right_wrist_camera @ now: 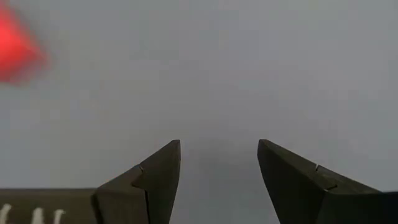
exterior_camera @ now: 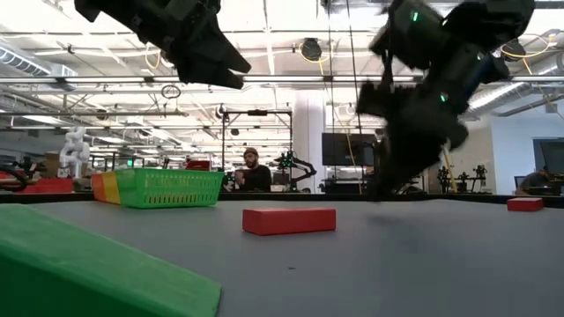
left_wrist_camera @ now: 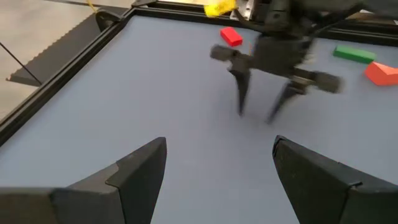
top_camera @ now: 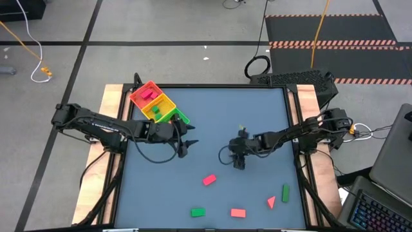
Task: Sort & place blocks by color
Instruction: Put the red block into the orange basket
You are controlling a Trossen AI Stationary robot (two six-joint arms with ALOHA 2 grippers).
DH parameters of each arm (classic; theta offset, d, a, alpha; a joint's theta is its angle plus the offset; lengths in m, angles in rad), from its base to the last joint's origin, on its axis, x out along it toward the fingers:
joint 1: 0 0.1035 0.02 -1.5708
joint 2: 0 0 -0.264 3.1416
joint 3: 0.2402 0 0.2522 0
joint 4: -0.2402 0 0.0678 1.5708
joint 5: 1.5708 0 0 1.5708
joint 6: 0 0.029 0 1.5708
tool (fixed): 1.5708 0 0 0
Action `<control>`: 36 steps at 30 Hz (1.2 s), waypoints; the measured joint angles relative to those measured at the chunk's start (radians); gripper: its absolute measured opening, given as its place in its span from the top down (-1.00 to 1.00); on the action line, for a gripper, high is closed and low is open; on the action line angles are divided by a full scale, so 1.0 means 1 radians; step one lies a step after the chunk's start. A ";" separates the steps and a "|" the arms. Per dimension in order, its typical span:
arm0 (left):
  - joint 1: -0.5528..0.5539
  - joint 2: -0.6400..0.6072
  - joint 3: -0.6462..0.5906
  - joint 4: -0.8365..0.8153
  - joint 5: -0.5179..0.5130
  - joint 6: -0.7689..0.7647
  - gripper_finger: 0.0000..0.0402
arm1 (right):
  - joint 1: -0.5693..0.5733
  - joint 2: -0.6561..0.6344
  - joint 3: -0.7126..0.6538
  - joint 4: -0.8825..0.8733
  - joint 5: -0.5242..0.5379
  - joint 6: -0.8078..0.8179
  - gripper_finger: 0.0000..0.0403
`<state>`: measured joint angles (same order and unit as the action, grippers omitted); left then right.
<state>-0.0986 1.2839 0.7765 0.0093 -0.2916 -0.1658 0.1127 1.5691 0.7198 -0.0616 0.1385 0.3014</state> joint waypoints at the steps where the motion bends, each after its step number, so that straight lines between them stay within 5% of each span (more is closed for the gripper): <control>1: 0.000 0.000 0.000 0.000 0.000 0.000 -0.46 | -0.010 -0.004 0.008 -0.077 0.025 0.036 -0.04; 20: 0.000 0.000 0.000 -0.005 0.001 0.017 -0.46 | -0.216 -0.311 0.105 -1.117 0.176 0.523 -0.04; 36: 0.000 0.000 0.000 -0.006 0.001 0.041 -0.46 | -0.223 -0.310 0.035 -1.200 -0.035 0.278 -0.04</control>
<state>-0.0986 1.2842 0.7761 0.0036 -0.2905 -0.1249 -0.1102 1.2596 0.7550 -1.2614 0.1031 0.5793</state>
